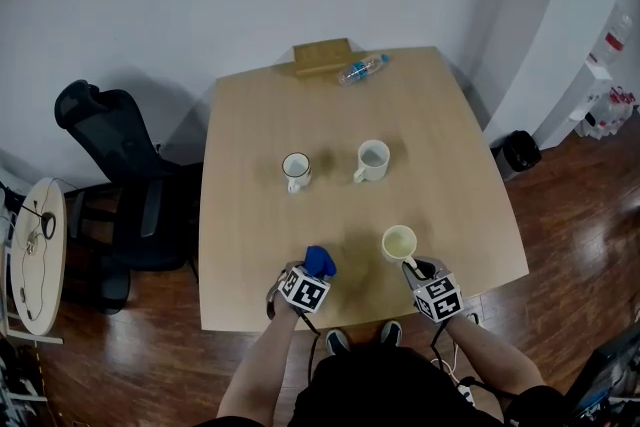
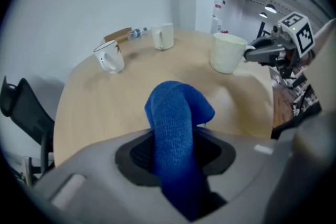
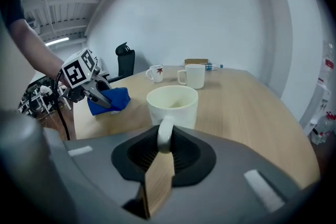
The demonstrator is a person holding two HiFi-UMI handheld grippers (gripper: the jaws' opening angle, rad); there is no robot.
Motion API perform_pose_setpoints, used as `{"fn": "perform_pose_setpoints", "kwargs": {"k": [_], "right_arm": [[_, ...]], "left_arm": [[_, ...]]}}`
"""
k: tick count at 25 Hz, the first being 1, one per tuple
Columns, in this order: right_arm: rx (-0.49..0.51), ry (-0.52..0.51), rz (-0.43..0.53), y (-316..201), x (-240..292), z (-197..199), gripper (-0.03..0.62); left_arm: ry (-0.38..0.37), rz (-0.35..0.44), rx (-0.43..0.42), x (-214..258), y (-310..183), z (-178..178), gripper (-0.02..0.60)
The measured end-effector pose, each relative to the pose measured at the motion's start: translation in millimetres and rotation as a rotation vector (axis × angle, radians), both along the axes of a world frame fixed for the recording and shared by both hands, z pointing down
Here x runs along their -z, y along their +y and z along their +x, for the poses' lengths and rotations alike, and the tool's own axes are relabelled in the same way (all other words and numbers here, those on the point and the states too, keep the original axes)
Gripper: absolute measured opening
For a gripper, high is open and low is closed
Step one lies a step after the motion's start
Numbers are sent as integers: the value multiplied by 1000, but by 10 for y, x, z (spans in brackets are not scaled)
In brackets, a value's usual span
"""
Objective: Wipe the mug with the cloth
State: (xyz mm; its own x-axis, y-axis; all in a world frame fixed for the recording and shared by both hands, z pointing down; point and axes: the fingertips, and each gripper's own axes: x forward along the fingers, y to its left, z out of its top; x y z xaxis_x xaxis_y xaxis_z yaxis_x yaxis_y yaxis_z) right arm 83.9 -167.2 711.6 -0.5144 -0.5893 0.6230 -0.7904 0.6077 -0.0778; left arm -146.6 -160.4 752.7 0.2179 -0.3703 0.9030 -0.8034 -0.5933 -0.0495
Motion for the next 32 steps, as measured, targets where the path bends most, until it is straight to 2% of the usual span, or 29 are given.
{"fn": "perform_pose_setpoints", "kwargs": {"k": [2,3,4,5,8,11,13,15,18,20,24,26,28,32], "right_arm": [[16,21,-14,15,-71,8,57],[18,30,-27,26,-109,14,100],[17,35,-37,32,-133,20,165],[13,36,-43,32,-142,25,197],[13,36,-39,27,-96,17,223],[30,37,-26,64,-31,10,224],[29,21,-25,114,2,40,224],[18,-2,-24,172,57,102,224],[-17,-40,-15,282,177,244,222],[-56,-71,0,326,287,361,218],[-119,-175,35,434,563,580,185],[-138,-222,38,560,666,672,165],[-146,-243,35,717,751,742,152],[-139,-256,64,1121,993,783,152]], "left_arm": [[20,2,25,-9,-14,-23,179],[31,2,41,-7,-21,-35,205],[42,-1,56,-3,-25,-44,252],[52,-5,65,5,-25,-48,307],[74,-7,59,49,-13,-46,377],[90,27,63,122,-9,-99,405],[131,44,86,261,39,-112,411],[182,70,123,497,134,-125,413],[229,151,203,801,382,-257,411],[257,190,269,932,638,-343,372],[316,264,376,1105,1209,-307,167],[318,302,372,1157,1419,-206,104],[321,335,335,1207,1552,-70,12],[392,387,253,1359,1766,228,3]]}}
